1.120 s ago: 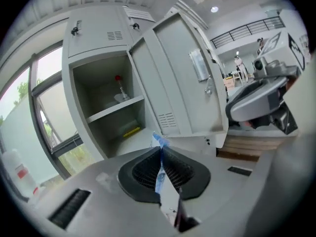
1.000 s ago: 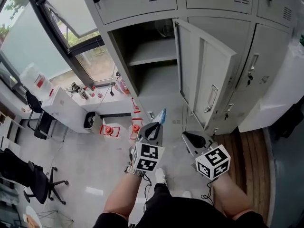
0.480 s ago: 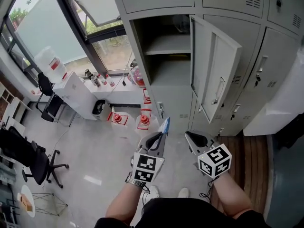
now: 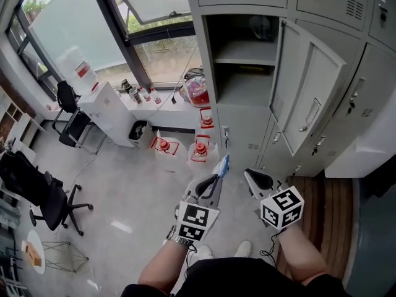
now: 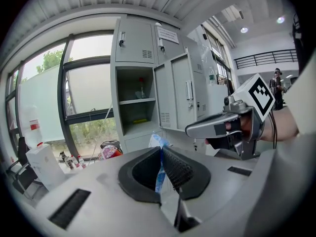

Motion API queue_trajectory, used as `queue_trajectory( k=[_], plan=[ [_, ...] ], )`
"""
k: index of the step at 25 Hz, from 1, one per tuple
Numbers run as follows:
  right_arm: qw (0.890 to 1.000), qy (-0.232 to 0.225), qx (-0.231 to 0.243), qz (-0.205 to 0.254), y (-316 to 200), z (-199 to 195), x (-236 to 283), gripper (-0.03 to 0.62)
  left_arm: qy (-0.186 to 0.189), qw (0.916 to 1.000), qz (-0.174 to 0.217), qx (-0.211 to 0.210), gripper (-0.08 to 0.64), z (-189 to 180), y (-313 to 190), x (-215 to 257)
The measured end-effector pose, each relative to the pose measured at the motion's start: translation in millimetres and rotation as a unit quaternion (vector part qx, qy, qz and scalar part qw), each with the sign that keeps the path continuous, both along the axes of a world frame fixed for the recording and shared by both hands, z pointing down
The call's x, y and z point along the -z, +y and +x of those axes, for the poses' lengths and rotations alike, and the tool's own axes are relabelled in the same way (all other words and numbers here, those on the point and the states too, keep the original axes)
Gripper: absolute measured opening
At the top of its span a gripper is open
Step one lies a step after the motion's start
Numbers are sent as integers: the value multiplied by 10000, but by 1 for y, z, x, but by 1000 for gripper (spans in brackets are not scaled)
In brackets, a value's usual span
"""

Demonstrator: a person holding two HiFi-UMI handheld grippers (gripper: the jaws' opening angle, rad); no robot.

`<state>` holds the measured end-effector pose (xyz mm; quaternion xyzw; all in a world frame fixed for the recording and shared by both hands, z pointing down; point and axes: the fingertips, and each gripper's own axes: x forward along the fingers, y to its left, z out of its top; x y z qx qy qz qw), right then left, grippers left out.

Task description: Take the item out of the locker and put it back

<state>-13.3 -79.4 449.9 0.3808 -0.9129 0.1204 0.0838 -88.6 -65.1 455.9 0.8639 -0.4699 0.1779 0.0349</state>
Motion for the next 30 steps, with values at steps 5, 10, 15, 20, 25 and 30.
queue_trajectory(
  k=[5,10,15,20,25,30],
  plan=[
    [10000,11,-88,10,8,-20,1,52,21,10000,18,-88,23,-19,8,1],
    [9998,36,-199,35,15,-31,2,52,46,9998,45,-211,23,-30,15,1],
    [9995,55,-308,49,21,-38,3,52,48,9995,66,-310,23,-38,19,2],
    [9993,45,-359,72,25,-44,7,52,41,9993,96,-347,23,-45,22,5],
    [9992,37,-390,75,26,-44,7,52,-9,9993,101,-371,23,-45,23,6],
    [9992,36,-390,92,26,-36,9,52,-73,9991,154,-383,23,-37,23,9]
  ],
)
